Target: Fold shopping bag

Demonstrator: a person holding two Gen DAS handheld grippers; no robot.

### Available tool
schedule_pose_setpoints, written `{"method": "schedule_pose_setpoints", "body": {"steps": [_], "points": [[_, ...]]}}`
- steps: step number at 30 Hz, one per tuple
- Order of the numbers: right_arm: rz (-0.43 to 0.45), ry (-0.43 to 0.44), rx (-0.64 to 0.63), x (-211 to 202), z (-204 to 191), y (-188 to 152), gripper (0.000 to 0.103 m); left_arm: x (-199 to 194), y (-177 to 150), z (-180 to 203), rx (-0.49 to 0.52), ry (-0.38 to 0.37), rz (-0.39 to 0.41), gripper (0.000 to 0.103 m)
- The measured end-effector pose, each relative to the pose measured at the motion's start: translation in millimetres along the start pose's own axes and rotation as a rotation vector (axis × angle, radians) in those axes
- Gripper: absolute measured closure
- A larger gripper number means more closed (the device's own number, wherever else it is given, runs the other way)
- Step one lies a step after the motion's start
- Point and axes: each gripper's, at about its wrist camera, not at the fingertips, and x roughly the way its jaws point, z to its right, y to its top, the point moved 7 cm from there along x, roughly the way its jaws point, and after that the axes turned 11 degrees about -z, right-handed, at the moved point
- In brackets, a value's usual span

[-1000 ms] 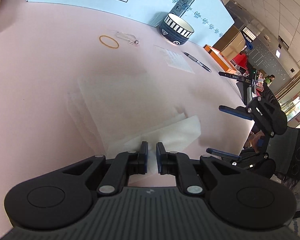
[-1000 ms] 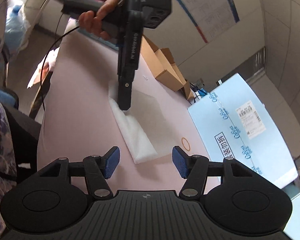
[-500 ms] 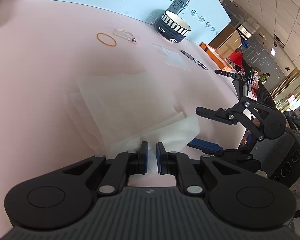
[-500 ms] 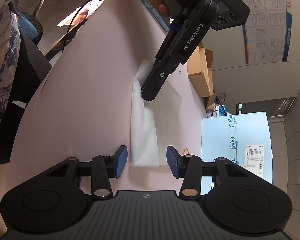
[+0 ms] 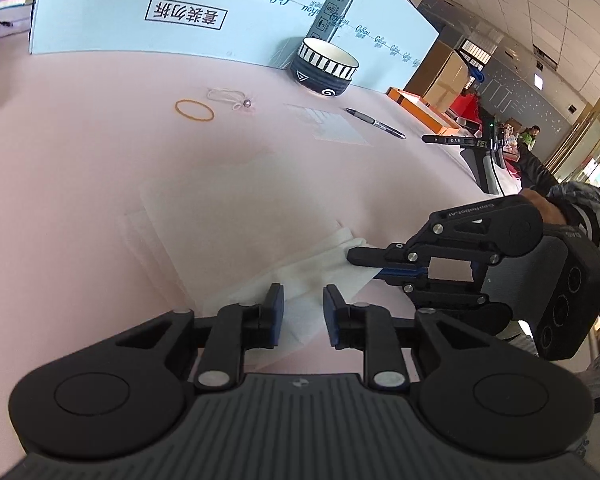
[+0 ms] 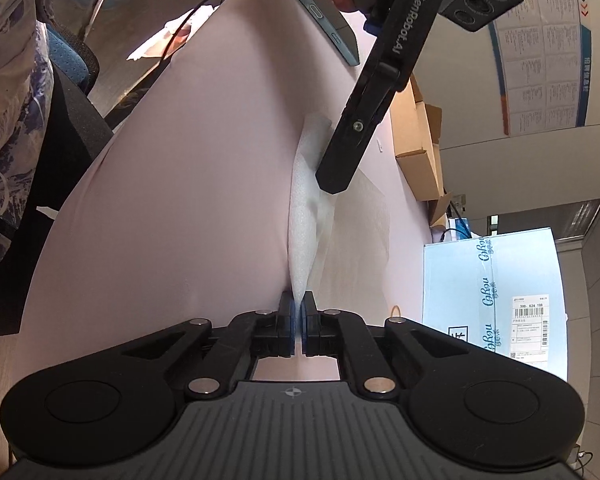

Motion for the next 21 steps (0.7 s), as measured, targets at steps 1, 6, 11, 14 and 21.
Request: {"method": "schedule_pose_setpoints", "body": {"steps": [1,6,11,14,21], "points": [[0.011,0.015,0.002,0,1,-1,0.098,-7,0,12,0.052,0.031,0.026,0.068],[0.075,0.127,0.103,-1,18,-7,0.098,-14,-5,48,0.336,0.240,0.018,0.054],[0.090,0.159,0.158,0,23,-8,0.098,5,-10,52,0.453,0.340,-0.055,0.054],[0.095,0.182,0.180,2,27,-8,0.098,9,-8,55,0.519,0.380,-0.050,0.054],[0.145,0.293,0.308,3,40,-14,0.098,26,-17,62,0.707,0.448,-0.133,0.054]]}}
